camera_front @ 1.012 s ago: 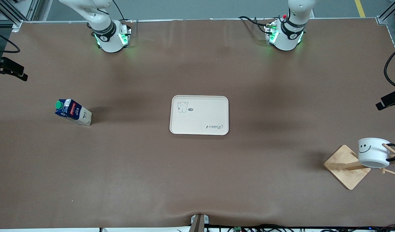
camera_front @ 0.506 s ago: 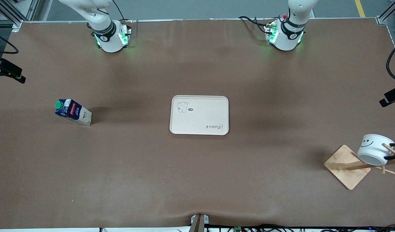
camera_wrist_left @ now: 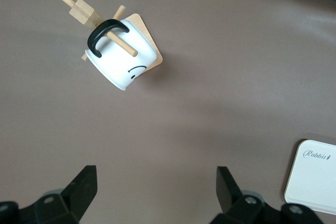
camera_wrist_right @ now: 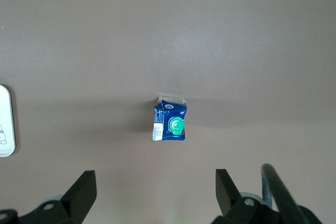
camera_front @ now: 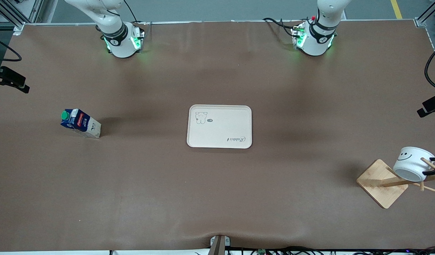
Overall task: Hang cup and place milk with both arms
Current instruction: 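Open the left gripper and draw it back from the hanging mug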
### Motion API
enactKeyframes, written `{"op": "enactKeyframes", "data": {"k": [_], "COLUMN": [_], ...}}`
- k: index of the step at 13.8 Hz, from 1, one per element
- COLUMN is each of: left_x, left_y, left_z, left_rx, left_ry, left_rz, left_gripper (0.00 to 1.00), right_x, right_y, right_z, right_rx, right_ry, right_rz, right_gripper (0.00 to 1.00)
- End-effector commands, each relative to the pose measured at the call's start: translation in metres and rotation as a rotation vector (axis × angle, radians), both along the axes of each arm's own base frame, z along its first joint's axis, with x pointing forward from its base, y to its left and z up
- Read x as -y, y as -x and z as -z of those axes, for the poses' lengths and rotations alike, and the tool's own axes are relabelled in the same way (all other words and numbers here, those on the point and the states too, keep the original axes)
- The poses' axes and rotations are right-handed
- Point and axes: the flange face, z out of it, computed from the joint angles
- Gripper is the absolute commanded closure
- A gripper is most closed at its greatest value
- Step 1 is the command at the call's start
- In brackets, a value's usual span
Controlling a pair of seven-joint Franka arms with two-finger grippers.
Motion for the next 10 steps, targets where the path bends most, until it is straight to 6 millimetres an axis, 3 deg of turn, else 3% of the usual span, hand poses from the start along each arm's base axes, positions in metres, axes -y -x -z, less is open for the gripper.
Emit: {"op": "enactKeyframes", "data": {"k": [1,10], "left_x": [0.021,0.036], "left_y": [0.017,0.032], "left_z": [-0.026,-0.037], "left_rx": [0.026,-0.003], "left_ry": [-0.05,-0.088], "left_rz": [0.02,0.024], "left_gripper": [0.0,0.0], "right_x": [0.002,0.001], "right_y": [-0.004,-0.01], "right_z": [-0.002,-0.004], "right_rx": [0.002,0.015], "right_ry": [-0.015,-0.02], "right_rz": [0.015,0.012], "right_gripper": [0.0,0.0]}}
